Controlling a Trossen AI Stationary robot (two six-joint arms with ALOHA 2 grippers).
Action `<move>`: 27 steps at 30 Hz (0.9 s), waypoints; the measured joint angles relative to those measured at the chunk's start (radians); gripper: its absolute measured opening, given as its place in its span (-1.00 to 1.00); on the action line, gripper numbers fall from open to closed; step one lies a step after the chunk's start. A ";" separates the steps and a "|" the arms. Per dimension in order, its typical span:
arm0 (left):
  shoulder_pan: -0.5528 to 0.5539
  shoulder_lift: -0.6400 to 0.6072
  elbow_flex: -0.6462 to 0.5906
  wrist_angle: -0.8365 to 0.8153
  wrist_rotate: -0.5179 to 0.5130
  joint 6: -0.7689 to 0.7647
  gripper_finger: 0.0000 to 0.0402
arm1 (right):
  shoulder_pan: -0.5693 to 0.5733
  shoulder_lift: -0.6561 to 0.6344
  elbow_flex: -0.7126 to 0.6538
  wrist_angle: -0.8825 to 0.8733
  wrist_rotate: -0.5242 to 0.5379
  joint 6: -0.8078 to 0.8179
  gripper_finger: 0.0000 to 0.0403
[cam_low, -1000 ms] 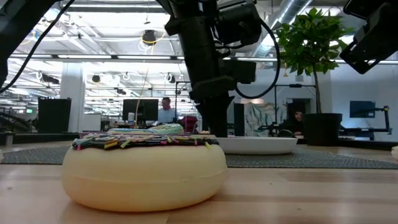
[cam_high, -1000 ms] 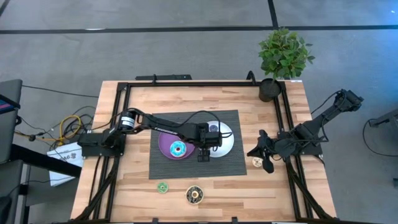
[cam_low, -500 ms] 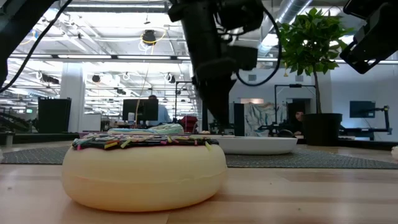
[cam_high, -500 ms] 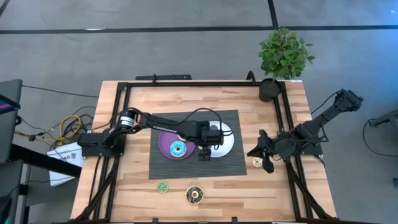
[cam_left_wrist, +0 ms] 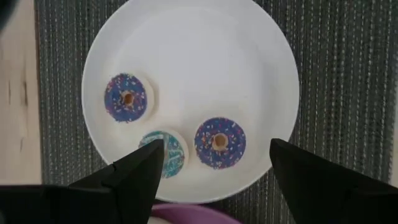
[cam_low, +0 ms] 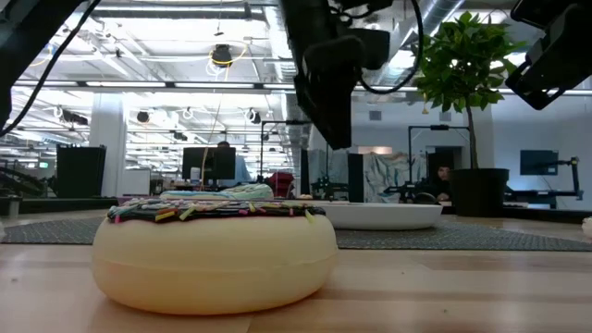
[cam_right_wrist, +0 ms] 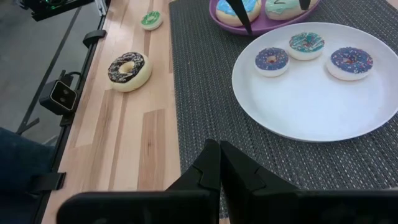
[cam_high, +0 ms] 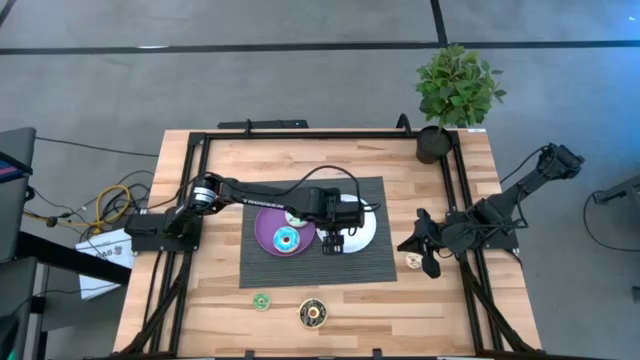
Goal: Pick & Place donuts
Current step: Put the small white donut on the white plate
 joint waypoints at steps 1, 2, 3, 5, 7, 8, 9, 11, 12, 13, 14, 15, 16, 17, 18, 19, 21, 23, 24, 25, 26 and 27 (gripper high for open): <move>-0.001 0.000 0.013 -0.010 0.000 0.002 0.43 | 0.000 0.000 0.000 0.000 0.000 0.000 -1.00; -0.002 0.000 0.026 -0.011 0.000 0.002 0.43 | 0.000 0.000 0.000 0.000 0.000 0.000 -1.00; -0.003 0.000 0.036 -0.009 0.001 0.002 0.43 | 0.000 0.000 0.000 0.000 0.000 0.000 -1.00; -0.006 0.000 0.054 -0.011 0.002 0.001 0.43 | 0.000 0.000 0.000 0.000 0.000 0.000 -1.00; -0.011 0.000 0.074 -0.024 0.001 0.004 0.43 | 0.000 0.000 0.000 0.000 0.000 0.000 -1.00; -0.015 0.000 0.083 -0.035 0.000 0.014 0.42 | 0.000 0.000 0.000 0.000 0.000 0.000 -1.00; -0.020 -0.001 0.088 -0.045 -0.001 0.025 0.41 | 0.000 0.000 0.000 0.000 0.000 0.001 -1.00; -0.030 -0.001 0.091 -0.063 0.000 0.039 0.38 | 0.000 0.000 0.000 0.000 0.000 0.011 -1.00; -0.035 0.000 0.091 -0.067 0.003 0.044 0.36 | 0.000 0.000 0.000 0.000 0.000 0.014 -1.00; -0.039 -0.002 0.091 -0.072 0.009 0.050 0.35 | 0.000 0.000 0.000 0.000 0.000 0.018 -1.00; -0.043 -0.006 0.089 -0.078 0.019 0.053 0.33 | 0.000 0.000 0.000 0.000 0.000 0.019 -1.00; -0.046 -0.010 0.086 -0.085 0.023 0.057 0.32 | 0.000 0.000 0.000 0.001 0.000 0.019 -1.00; -0.048 -0.015 0.085 -0.098 0.024 0.057 0.30 | 0.000 0.000 0.000 0.002 0.000 0.019 -1.00; -0.048 -0.018 0.084 -0.109 0.024 0.058 0.29 | 0.000 0.000 0.000 0.002 0.000 0.019 -1.00; -0.049 -0.019 0.084 -0.116 0.025 0.058 0.28 | 0.000 0.000 0.000 0.002 0.000 0.019 -1.00; -0.049 -0.019 0.084 -0.118 0.027 0.058 0.26 | 0.000 0.000 0.000 0.003 0.000 0.019 -1.00; -0.049 -0.026 0.083 -0.130 0.035 0.058 0.24 | 0.000 0.000 0.000 0.004 0.000 0.019 -1.00; -0.048 -0.033 0.083 -0.133 0.048 0.058 0.23 | 0.000 0.000 0.000 0.006 0.000 0.029 -1.00; -0.049 -0.033 0.084 -0.132 0.048 0.058 0.22 | 0.000 0.000 0.000 0.005 0.000 0.037 -1.00; -0.049 -0.033 0.084 -0.132 0.050 0.060 0.21 | 0.000 0.000 0.000 0.005 0.000 0.044 -1.00; -0.049 -0.033 0.083 -0.136 0.053 0.063 0.20 | 0.000 0.000 0.000 0.005 0.000 0.054 -1.00; -0.049 -0.034 0.083 -0.138 0.053 0.064 0.20 | 0.000 0.000 0.000 0.002 -0.001 0.060 -1.00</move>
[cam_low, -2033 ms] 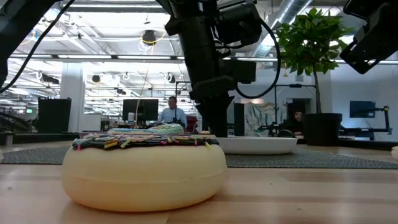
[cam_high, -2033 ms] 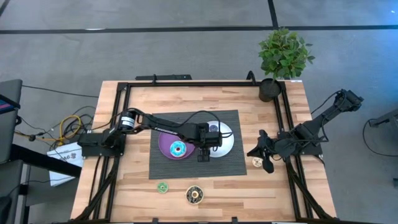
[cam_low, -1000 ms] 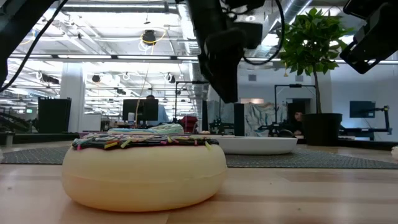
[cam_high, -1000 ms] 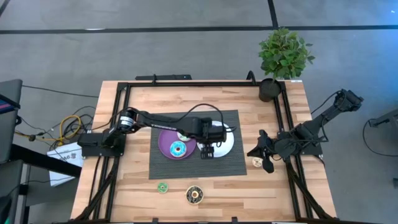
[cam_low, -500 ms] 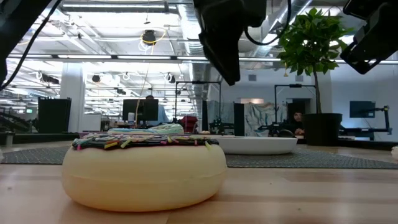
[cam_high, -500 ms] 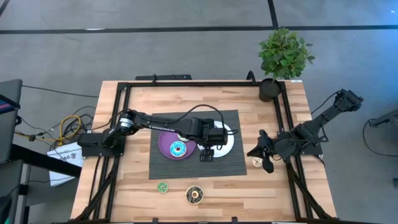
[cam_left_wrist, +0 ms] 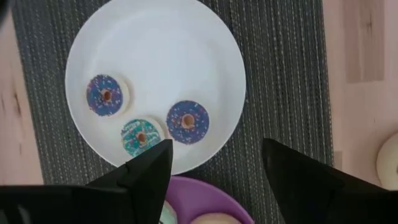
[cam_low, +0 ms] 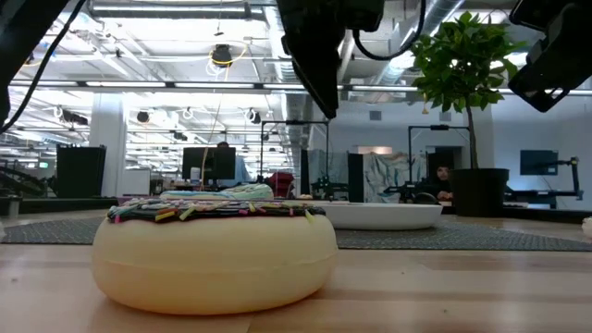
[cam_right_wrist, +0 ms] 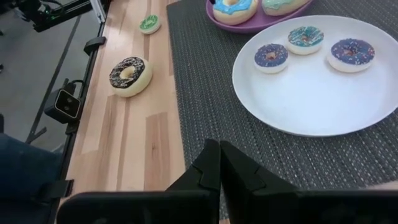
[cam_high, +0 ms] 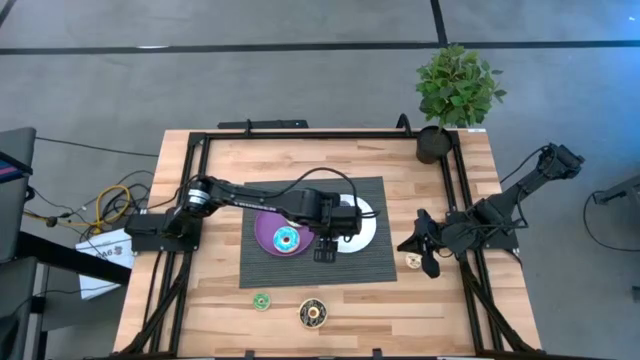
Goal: Pick & Place donuts
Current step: Put the small white donut on the white plate
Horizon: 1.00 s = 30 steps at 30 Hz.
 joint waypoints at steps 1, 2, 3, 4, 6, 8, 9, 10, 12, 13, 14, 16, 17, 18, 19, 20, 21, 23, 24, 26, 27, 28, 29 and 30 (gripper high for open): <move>0.000 -0.002 0.000 0.002 -0.001 -0.001 0.19 | 0.000 0.000 0.000 -0.002 0.000 0.001 -1.00; 0.000 -0.003 0.000 0.004 -0.002 -0.006 0.18 | 0.000 0.000 0.000 0.000 0.000 0.001 -1.00; 0.000 -0.004 0.000 0.002 -0.002 -0.010 0.17 | 0.000 0.000 0.000 0.000 0.000 0.002 -1.00; -0.001 -0.004 0.000 -0.006 -0.002 -0.011 0.16 | 0.000 0.000 0.000 0.001 0.000 0.002 -1.00; -0.006 -0.004 0.000 -0.026 -0.003 -0.014 0.14 | 0.000 0.000 0.000 0.005 0.000 0.002 -1.00; -0.015 -0.004 0.000 -0.047 -0.003 -0.014 0.12 | 0.000 0.000 0.000 0.005 0.000 0.002 -1.00; -0.021 -0.004 0.000 -0.056 -0.004 -0.014 0.11 | 0.000 0.000 0.000 0.005 0.000 0.002 -1.00; -0.026 -0.004 0.000 -0.062 -0.007 -0.017 0.10 | 0.000 0.000 0.000 0.006 0.000 0.003 -1.00; -0.037 -0.004 0.000 -0.071 -0.032 -0.033 0.08 | 0.000 0.000 0.000 0.016 0.000 0.025 -1.00; -0.042 -0.004 0.000 -0.077 -0.043 -0.038 0.06 | -0.001 0.000 0.000 0.022 0.000 0.033 -1.00; -0.047 -0.004 0.000 -0.085 -0.050 -0.041 0.05 | -0.003 0.000 0.000 0.028 0.000 0.033 -1.00; -0.057 -0.004 0.000 -0.086 -0.051 -0.041 0.03 | -0.009 0.000 0.000 0.033 0.000 0.034 -1.00; -0.062 -0.004 -0.001 -0.083 -0.053 -0.041 0.02 | -0.012 0.000 0.000 0.033 0.000 0.034 -1.00; -0.066 -0.005 -0.010 -0.074 -0.054 -0.041 0.01 | -0.014 0.000 0.000 0.032 0.000 0.034 -1.00; -0.071 -0.005 -0.021 -0.069 -0.052 -0.041 0.00 | -0.016 0.000 0.000 0.032 0.000 0.034 -1.00; -0.075 -0.007 -0.036 -0.068 -0.051 -0.042 -0.02 | -0.018 0.000 0.000 0.033 0.000 0.035 -1.00; -0.079 -0.015 -0.061 -0.062 -0.051 -0.045 -0.03 | -0.021 0.000 0.000 0.033 0.000 0.036 -1.00; -0.084 -0.051 -0.129 -0.016 -0.043 -0.059 -0.05 | -0.021 0.000 0.000 0.034 0.001 0.051 -1.00; -0.085 -0.079 -0.174 0.019 -0.039 -0.070 -0.07 | -0.021 0.000 0.000 0.034 0.002 0.056 -1.00; -0.085 -0.145 -0.280 0.098 -0.032 -0.097 -0.09 | -0.021 0.000 0.000 0.036 0.003 0.073 -1.00; -0.086 -0.181 -0.341 0.142 -0.034 -0.113 -0.10 | -0.021 0.000 0.000 0.035 0.005 0.082 -1.00; -0.086 -0.222 -0.405 0.185 -0.034 -0.131 -0.11 | -0.021 0.000 0.000 0.035 0.009 0.088 -1.00; -0.086 -0.263 -0.466 0.222 -0.038 -0.148 -0.12 | -0.021 0.000 0.000 0.036 0.018 0.090 -1.00; -0.087 -0.310 -0.526 0.260 -0.042 -0.167 -0.13 | -0.021 0.000 0.000 0.036 0.030 0.090 -1.00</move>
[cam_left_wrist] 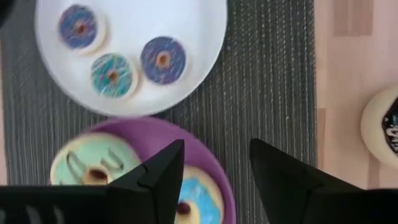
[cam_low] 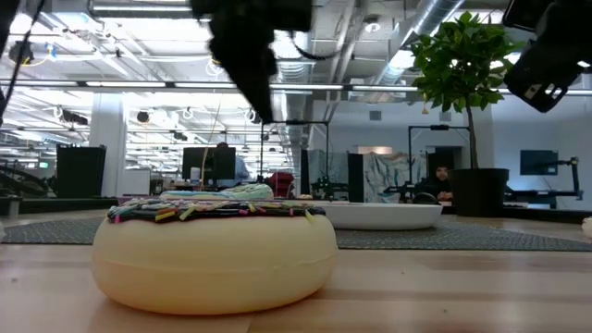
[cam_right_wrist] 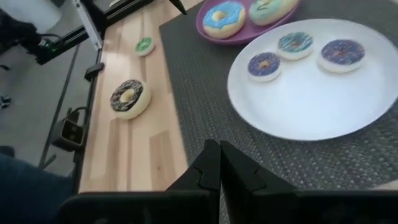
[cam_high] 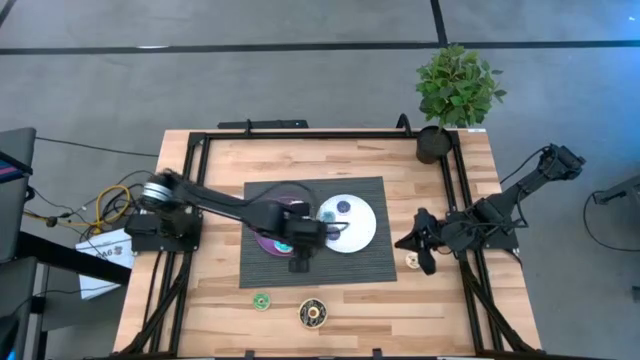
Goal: Pick & Place donuts
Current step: Put the small white donut on the white plate
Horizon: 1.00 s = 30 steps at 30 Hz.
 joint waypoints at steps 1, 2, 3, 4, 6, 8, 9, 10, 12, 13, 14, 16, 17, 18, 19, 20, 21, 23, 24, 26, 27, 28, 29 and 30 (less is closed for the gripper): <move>-0.003 -0.047 -0.060 0.036 -0.005 -0.018 -0.13 | 0.000 0.000 0.000 0.000 0.014 0.000 -1.00; -0.007 -0.095 -0.119 0.065 -0.010 -0.035 -0.14 | 0.000 0.000 0.000 0.002 0.032 0.000 -1.00; -0.010 -0.140 -0.175 0.091 -0.011 -0.050 -0.14 | 0.000 0.000 0.000 0.009 0.053 0.004 -1.00; -0.015 -0.186 -0.230 0.118 -0.011 -0.061 -0.14 | 0.000 0.000 0.000 0.018 0.074 0.007 -1.00; -0.024 -0.278 -0.330 0.161 -0.013 -0.087 -0.14 | 0.000 0.000 0.000 0.043 0.113 0.008 -1.00; -0.037 -0.369 -0.416 0.196 -0.021 -0.112 -0.14 | 0.000 0.000 0.000 0.061 0.141 0.008 -1.00; -0.042 -0.412 -0.455 0.207 -0.028 -0.122 -0.14 | 0.000 0.000 0.000 0.070 0.155 0.008 -1.00; -0.046 -0.454 -0.493 0.216 -0.037 -0.130 -0.14 | 0.000 0.000 0.000 0.085 0.165 0.008 -1.00; -0.054 -0.533 -0.552 0.227 -0.043 -0.135 -0.14 | 0.000 0.004 0.002 0.113 0.181 0.008 -1.00; -0.056 -0.572 -0.577 0.228 -0.043 -0.135 -0.14 | -0.001 0.014 0.013 0.113 0.186 0.008 -1.00; -0.057 -0.609 -0.598 0.228 -0.044 -0.136 -0.14 | -0.002 0.032 0.030 0.113 0.192 0.008 -1.00; -0.056 -0.675 -0.637 0.227 -0.045 -0.138 -0.14 | -0.010 0.074 0.075 0.106 0.200 -0.001 -1.00; -0.056 -0.706 -0.654 0.225 -0.045 -0.137 -0.14 | -0.017 0.102 0.102 0.096 0.200 -0.016 -1.00; -0.055 -0.737 -0.668 0.223 -0.046 -0.137 -0.14 | -0.025 0.133 0.133 0.085 0.199 -0.034 -1.00; -0.054 -0.764 -0.680 0.225 -0.048 -0.137 -0.14 | -0.035 0.166 0.165 0.064 0.199 -0.049 -1.00; -0.052 -0.788 -0.690 0.226 -0.054 -0.136 -0.14 | -0.046 0.199 0.197 0.035 0.199 -0.059 -1.00; -0.050 -0.808 -0.699 0.223 -0.058 -0.136 -0.14 | -0.057 0.233 0.233 -0.006 0.196 -0.061 -1.00; -0.050 -0.840 -0.710 0.218 -0.066 -0.135 -0.14 | -0.081 0.296 0.306 -0.090 0.175 -0.061 -1.00; -0.050 -0.855 -0.714 0.222 -0.071 -0.133 -0.14 | -0.093 0.324 0.341 -0.138 0.155 -0.060 -1.00; -0.050 -0.876 -0.721 0.217 -0.083 -0.128 -0.14 | -0.118 0.380 0.406 -0.230 0.116 -0.030 -1.00; -0.050 -0.880 -0.722 0.216 -0.091 -0.128 -0.14 | -0.131 0.404 0.434 -0.278 0.093 -0.004 -1.00; -0.050 -0.881 -0.722 0.216 -0.096 -0.127 -0.14 | -0.142 0.425 0.459 -0.329 0.071 0.024 -1.00; -0.050 -0.881 -0.722 0.216 -0.099 -0.123 -0.14 | -0.153 0.448 0.484 -0.379 0.044 0.057 -1.00; -0.050 -0.881 -0.722 0.216 -0.100 -0.118 -0.14 | -0.163 0.466 0.502 -0.421 0.015 0.096 -1.00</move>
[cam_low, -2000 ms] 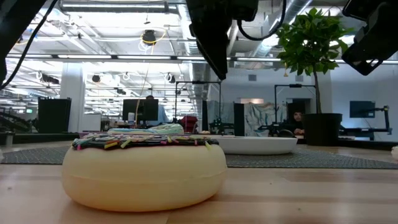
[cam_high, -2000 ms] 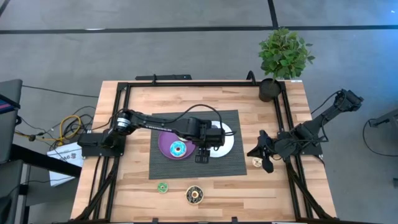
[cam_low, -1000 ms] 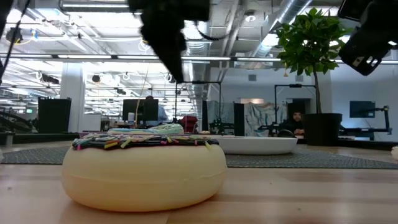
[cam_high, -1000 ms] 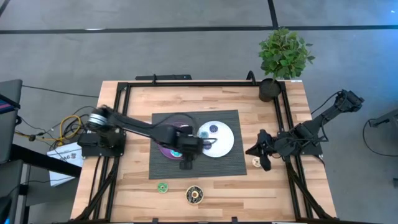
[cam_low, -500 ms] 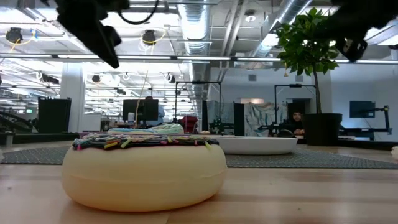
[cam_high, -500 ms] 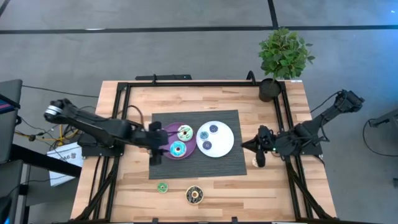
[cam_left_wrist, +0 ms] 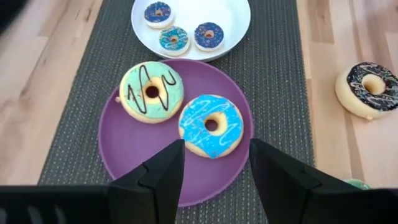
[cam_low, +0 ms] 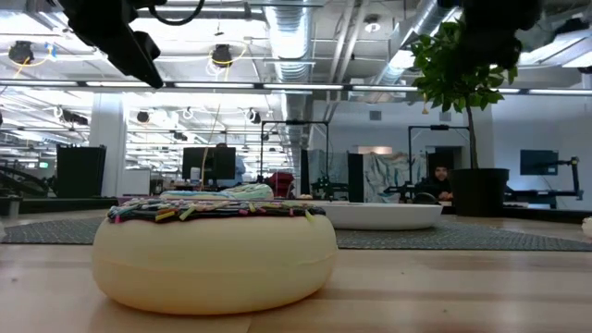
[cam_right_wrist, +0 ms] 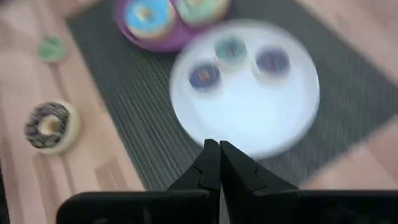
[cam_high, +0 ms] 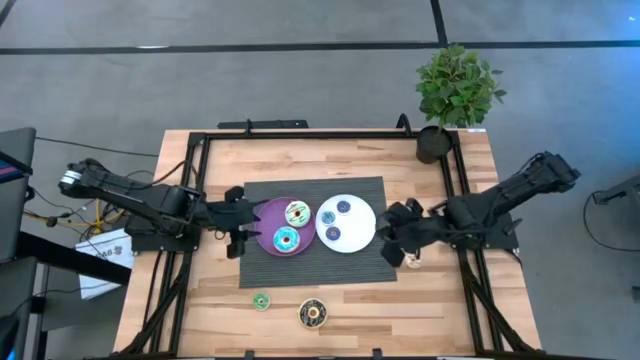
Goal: Pick & Place donuts
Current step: Put the small white donut on the white plate
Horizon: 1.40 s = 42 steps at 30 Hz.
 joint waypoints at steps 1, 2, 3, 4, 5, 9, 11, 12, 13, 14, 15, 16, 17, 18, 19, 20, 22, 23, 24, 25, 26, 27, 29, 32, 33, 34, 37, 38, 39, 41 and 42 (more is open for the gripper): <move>0.000 0.000 0.000 0.000 -0.002 0.003 -0.14 | -0.008 0.016 0.012 -0.042 -0.031 0.041 -1.00; 0.000 0.003 0.000 0.000 -0.002 0.003 -0.14 | -0.015 0.033 0.023 -0.084 -0.066 0.087 -1.00; 0.000 0.006 0.000 0.000 -0.002 0.003 -0.14 | -0.021 0.048 0.031 -0.115 -0.105 0.131 -1.00; 0.000 0.010 0.000 0.000 -0.002 0.002 -0.14 | -0.027 0.059 0.034 -0.146 -0.137 0.168 -1.00; 0.000 0.013 0.000 0.000 -0.002 0.001 -0.14 | -0.029 0.068 0.034 -0.182 -0.166 0.206 -1.00; 0.000 0.016 0.000 0.002 -0.009 -0.003 -0.14 | -0.032 0.111 0.034 -0.309 -0.225 0.377 -1.00; 0.000 0.017 0.000 0.002 -0.024 -0.003 -0.14 | -0.020 0.128 0.034 -0.348 -0.238 0.415 -0.98; 0.000 0.017 0.000 0.002 -0.033 -0.004 -0.14 | -0.011 0.136 0.034 -0.369 -0.244 0.427 -0.96; 0.000 0.017 0.000 0.002 -0.040 -0.008 -0.14 | -0.001 0.145 0.034 -0.386 -0.246 0.443 -0.94; 0.000 0.017 0.000 0.002 -0.041 -0.011 -0.14 | 0.008 0.152 0.034 -0.398 -0.246 0.460 -0.90; 0.000 0.017 0.000 0.001 -0.042 -0.014 -0.14 | 0.017 0.159 0.034 -0.412 -0.247 0.483 -0.86; 0.000 0.017 0.000 0.003 -0.042 -0.018 -0.14 | 0.026 0.164 0.033 -0.427 -0.247 0.505 -0.81; 0.000 0.017 0.000 0.003 -0.041 -0.021 -0.14 | 0.035 0.167 0.030 -0.439 -0.248 0.531 -0.76; 0.000 0.017 0.000 0.003 -0.041 -0.025 -0.14 | 0.044 0.168 0.024 -0.445 -0.250 0.557 -0.71; 0.000 0.017 0.000 0.003 -0.042 -0.027 -0.14 | 0.053 0.168 0.020 -0.454 -0.254 0.582 -0.66; 0.000 0.017 0.000 0.004 -0.042 -0.028 -0.14 | 0.061 0.168 0.017 -0.460 -0.258 0.608 -0.60; 0.000 0.017 0.000 0.004 -0.043 -0.029 -0.14 | 0.074 0.168 0.015 -0.472 -0.261 0.660 -0.49; 0.000 0.017 0.000 0.006 -0.045 -0.029 -0.14 | 0.079 0.168 0.015 -0.483 -0.262 0.685 -0.42; 0.000 0.017 0.000 0.008 -0.046 -0.029 -0.14 | 0.085 0.168 0.014 -0.496 -0.265 0.709 -0.36; 0.000 0.017 0.000 0.008 -0.047 -0.029 -0.14 | 0.088 0.168 0.014 -0.506 -0.269 0.731 -0.29; 0.000 0.017 0.000 0.008 -0.047 -0.029 -0.14 | 0.091 0.168 0.014 -0.510 -0.269 0.752 -0.22; 0.000 0.017 0.000 0.008 -0.048 -0.029 -0.14 | 0.093 0.168 0.014 -0.510 -0.269 0.770 -0.15; 0.000 0.017 0.000 0.008 -0.048 -0.029 -0.14 | 0.093 0.168 0.014 -0.502 -0.280 0.792 0.00; 0.000 0.017 0.000 0.009 -0.048 -0.029 -0.14 | 0.091 0.168 0.014 -0.500 -0.287 0.813 0.21; 0.000 0.017 0.000 0.009 -0.049 -0.030 -0.14 | 0.091 0.168 0.014 -0.496 -0.287 0.813 0.27; 0.000 0.017 0.000 0.009 -0.049 -0.031 -0.14 | 0.091 0.169 0.014 -0.494 -0.287 0.816 0.32; 0.000 0.017 0.000 0.009 -0.049 -0.034 -0.14 | 0.091 0.184 0.014 -0.493 -0.290 0.839 0.44; 0.000 0.017 0.000 0.009 -0.049 -0.036 -0.14 | 0.091 0.188 0.014 -0.492 -0.295 0.839 0.46; 0.000 0.017 0.000 0.009 -0.049 -0.039 -0.14 | 0.091 0.198 0.014 -0.489 -0.304 0.839 0.48; 0.000 0.017 0.000 0.009 -0.049 -0.042 -0.14 | 0.084 0.218 0.013 -0.478 -0.314 0.838 0.51; 0.000 0.017 0.000 0.009 -0.049 -0.043 -0.14 | 0.084 0.225 0.014 -0.480 -0.314 0.836 0.52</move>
